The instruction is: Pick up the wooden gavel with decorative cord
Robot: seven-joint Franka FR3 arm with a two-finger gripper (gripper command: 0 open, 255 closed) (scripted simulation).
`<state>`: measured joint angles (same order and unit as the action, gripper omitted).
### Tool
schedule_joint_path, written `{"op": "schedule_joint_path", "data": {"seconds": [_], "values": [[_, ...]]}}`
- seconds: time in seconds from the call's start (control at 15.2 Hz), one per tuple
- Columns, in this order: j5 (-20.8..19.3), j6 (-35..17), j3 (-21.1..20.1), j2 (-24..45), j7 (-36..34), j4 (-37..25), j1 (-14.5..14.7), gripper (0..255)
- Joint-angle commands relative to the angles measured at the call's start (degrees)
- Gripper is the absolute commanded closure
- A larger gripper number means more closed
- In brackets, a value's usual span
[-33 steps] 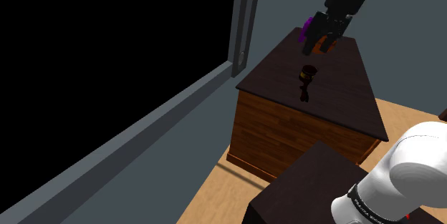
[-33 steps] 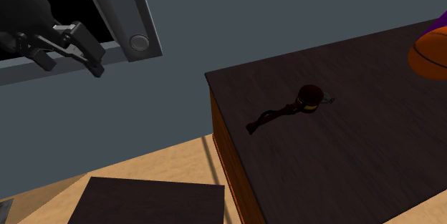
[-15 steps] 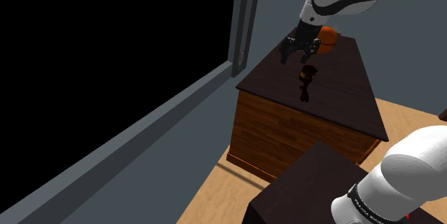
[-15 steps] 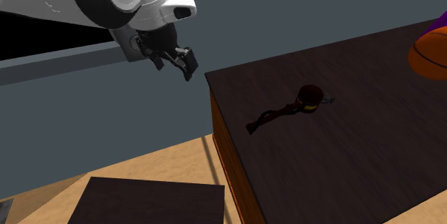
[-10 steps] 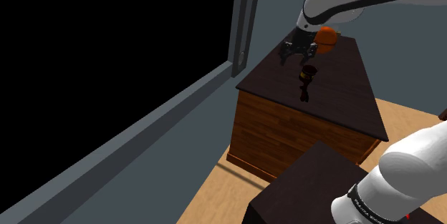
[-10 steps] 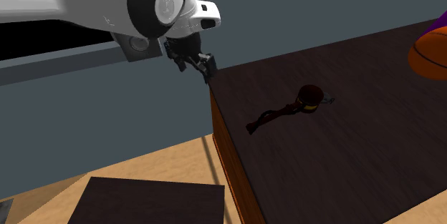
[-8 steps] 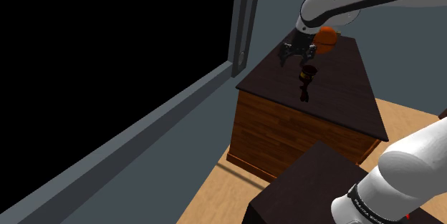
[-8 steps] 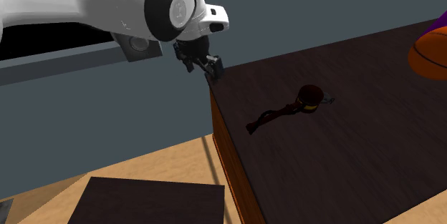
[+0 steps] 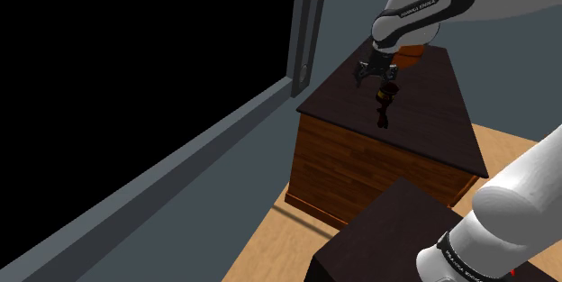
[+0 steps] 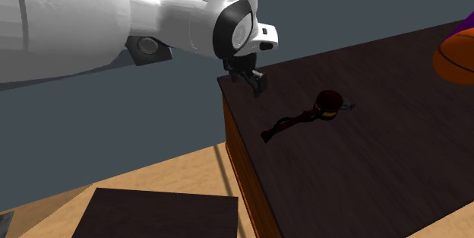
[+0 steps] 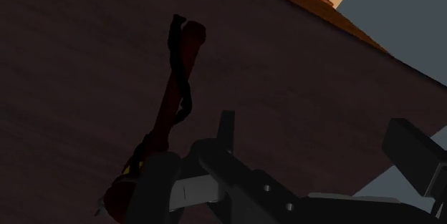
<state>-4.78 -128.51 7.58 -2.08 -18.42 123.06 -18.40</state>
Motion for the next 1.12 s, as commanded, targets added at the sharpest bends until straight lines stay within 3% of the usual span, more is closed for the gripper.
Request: {"op": "schedule_joint_path", "data": {"seconds": [0.0, 1.06], "values": [[-0.1, -1.6, 0.9, 3.5, -0.8, -1.9, -1.0, 0], [3.6, -7.0, 7.3, 28.3, -5.6, -21.1, -9.5, 0]]}}
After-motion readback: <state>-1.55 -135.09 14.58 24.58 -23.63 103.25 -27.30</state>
